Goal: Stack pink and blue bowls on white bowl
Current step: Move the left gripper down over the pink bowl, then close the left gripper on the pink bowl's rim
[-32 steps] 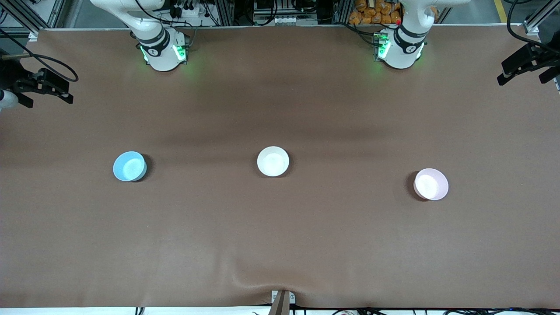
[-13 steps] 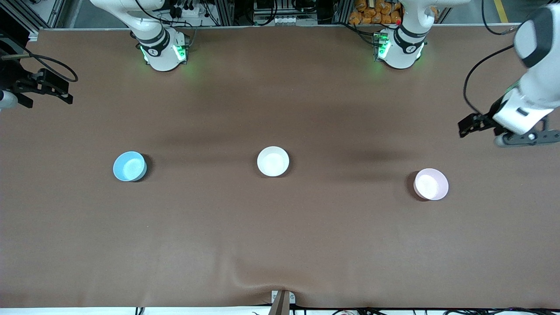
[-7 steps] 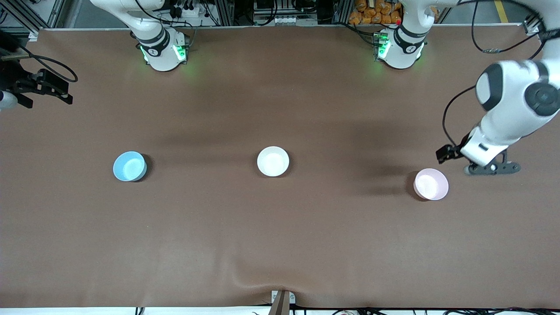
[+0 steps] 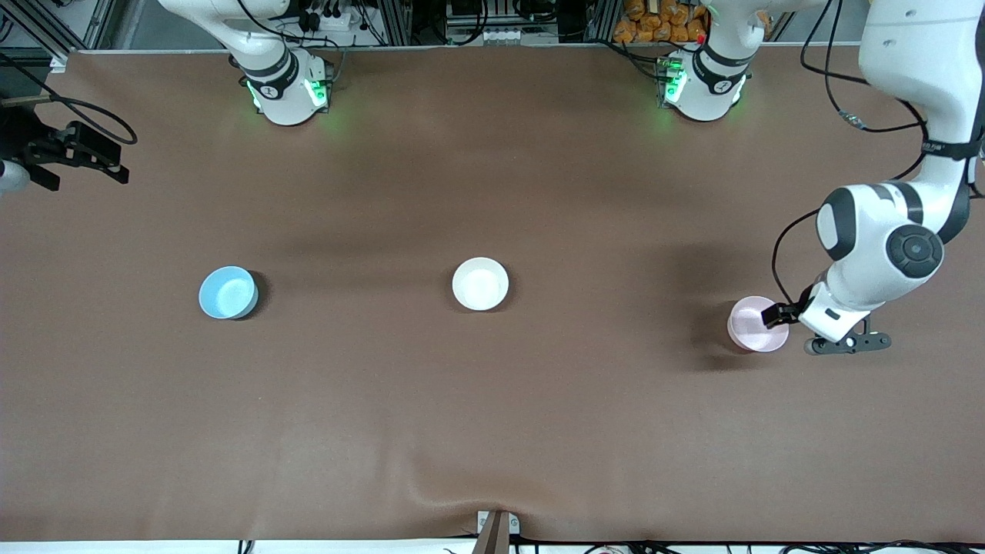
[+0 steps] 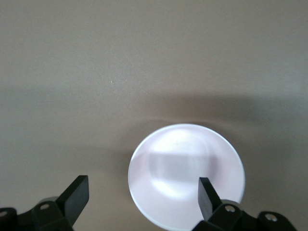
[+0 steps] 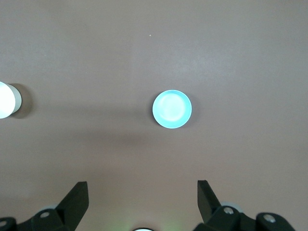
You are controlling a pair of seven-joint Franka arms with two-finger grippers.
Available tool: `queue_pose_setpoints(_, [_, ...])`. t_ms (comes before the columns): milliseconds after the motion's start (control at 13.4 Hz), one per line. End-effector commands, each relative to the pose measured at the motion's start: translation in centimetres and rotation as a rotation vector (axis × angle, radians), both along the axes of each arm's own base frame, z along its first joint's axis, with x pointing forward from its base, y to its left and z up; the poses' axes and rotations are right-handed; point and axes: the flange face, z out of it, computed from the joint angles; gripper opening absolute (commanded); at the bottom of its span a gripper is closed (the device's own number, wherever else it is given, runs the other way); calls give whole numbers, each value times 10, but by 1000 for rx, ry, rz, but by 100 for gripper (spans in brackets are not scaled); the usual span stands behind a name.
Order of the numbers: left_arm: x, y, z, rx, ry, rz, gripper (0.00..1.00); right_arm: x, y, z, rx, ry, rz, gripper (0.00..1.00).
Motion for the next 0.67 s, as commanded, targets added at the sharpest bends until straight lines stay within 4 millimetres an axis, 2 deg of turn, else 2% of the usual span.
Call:
queue_pose_setpoints(0, [7, 10, -22, 8, -15, 0, 100, 0, -6, 3, 21, -1, -5, 100])
queue_pose_setpoints(150, [5, 21, -28, 7, -5, 17, 100, 1, -3, 3, 21, -1, -2, 100])
queue_pose_setpoints(225, [3, 21, -30, 6, -1, 17, 95, 1, -2, 3, 21, -1, -1, 100])
queue_pose_setpoints(374, [1, 22, -32, 5, 5, 26, 64, 1, -3, 3, 21, -1, -2, 100])
queue_pose_setpoints(449, [0, 21, -37, 4, 12, 31, 40, 1, -3, 3, 21, -1, -2, 100])
queue_pose_setpoints(524, [0, 20, -40, 3, 17, 29, 11, 1, -4, 3, 21, -1, -4, 100])
queue_pose_setpoints(599, [-1, 17, -46, 0, 26, 28, 0, 1, -4, 3, 21, -1, -4, 100])
